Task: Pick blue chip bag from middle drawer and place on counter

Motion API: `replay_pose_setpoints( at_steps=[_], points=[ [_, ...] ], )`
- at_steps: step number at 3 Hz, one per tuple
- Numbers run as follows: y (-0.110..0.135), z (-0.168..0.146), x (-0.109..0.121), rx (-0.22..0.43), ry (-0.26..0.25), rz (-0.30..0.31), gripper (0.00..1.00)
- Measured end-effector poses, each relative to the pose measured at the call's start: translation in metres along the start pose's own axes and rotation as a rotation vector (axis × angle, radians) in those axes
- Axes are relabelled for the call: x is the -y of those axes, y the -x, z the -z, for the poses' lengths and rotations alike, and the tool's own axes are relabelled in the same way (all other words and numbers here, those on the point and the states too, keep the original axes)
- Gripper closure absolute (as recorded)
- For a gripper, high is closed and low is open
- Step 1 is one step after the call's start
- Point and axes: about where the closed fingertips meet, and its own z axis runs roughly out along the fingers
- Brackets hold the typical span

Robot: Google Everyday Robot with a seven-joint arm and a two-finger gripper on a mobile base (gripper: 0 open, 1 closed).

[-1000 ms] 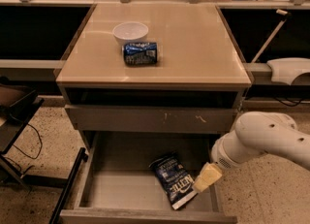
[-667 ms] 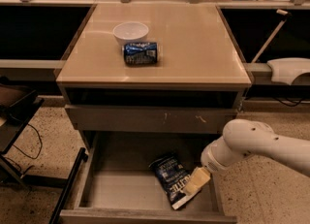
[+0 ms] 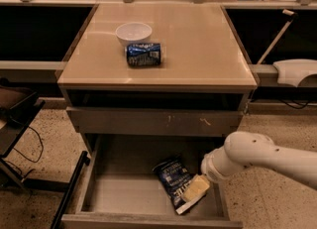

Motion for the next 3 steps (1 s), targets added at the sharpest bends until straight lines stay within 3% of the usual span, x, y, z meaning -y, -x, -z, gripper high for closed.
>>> replay_pose_setpoints(
  at_steps=[1, 2, 3],
  points=[
    [0.009, -0.043, -0.004, 0.082, -0.022, -0.017, 0.00],
    [0.019, -0.041, 0.007, 0.123, -0.060, -0.018, 0.00],
    [0.019, -0.041, 0.007, 0.123, -0.060, -0.018, 0.00]
  ],
)
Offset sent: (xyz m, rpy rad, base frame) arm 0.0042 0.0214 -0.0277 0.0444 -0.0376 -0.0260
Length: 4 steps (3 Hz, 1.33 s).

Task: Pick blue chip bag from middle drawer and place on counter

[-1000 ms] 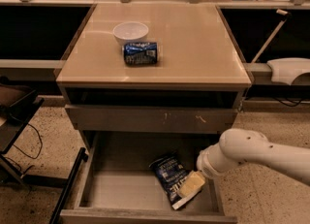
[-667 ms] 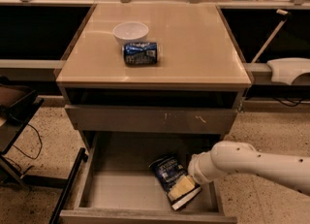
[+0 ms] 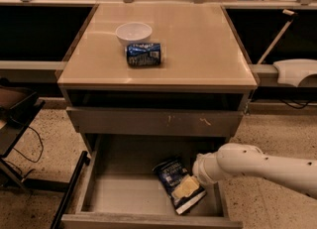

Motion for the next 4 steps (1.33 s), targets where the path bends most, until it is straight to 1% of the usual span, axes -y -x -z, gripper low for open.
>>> replay_pose_setpoints(
  at_steps=[1, 2, 3, 4],
  points=[
    [-0.004, -0.021, -0.003, 0.030, -0.014, -0.005, 0.00],
    [-0.011, -0.060, -0.008, 0.073, -0.035, -0.001, 0.00],
    [-0.018, -0.080, -0.005, 0.104, -0.070, 0.013, 0.00],
    [-0.025, -0.085, 0.001, 0.102, -0.133, 0.049, 0.00]
  ],
)
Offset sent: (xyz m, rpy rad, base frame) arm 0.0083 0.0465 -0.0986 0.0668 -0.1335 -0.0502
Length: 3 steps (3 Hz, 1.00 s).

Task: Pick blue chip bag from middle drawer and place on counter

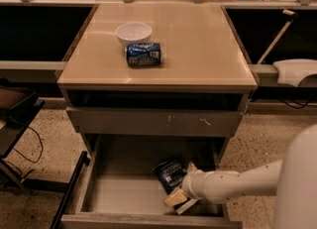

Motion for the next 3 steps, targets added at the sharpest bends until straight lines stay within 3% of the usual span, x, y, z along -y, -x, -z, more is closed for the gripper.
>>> replay_pose_setpoints(
  at_steps=[1, 2, 3],
  points=[
    [0.007, -0.009, 0.018, 0.005, -0.120, 0.043, 0.00],
    [0.006, -0.016, 0.018, -0.016, -0.096, 0.048, 0.00],
    [-0.008, -0.038, 0.028, -0.135, -0.056, 0.040, 0.00]
  ],
)
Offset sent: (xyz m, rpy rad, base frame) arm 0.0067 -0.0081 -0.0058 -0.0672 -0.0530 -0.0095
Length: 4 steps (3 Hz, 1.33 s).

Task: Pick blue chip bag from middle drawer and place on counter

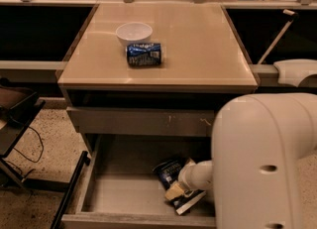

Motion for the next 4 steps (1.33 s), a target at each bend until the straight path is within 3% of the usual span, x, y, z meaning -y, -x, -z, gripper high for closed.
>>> replay_pose_setpoints(
  at_steps=[1, 2, 4],
  points=[
    [-0.019, -0.014, 0.008, -0.161, 0.012, 0.018, 0.00],
    [-0.008, -0.017, 0.012, -0.176, 0.003, 0.056, 0.14],
    [-0.008, -0.017, 0.012, -0.175, 0.004, 0.055, 0.58]
  ],
)
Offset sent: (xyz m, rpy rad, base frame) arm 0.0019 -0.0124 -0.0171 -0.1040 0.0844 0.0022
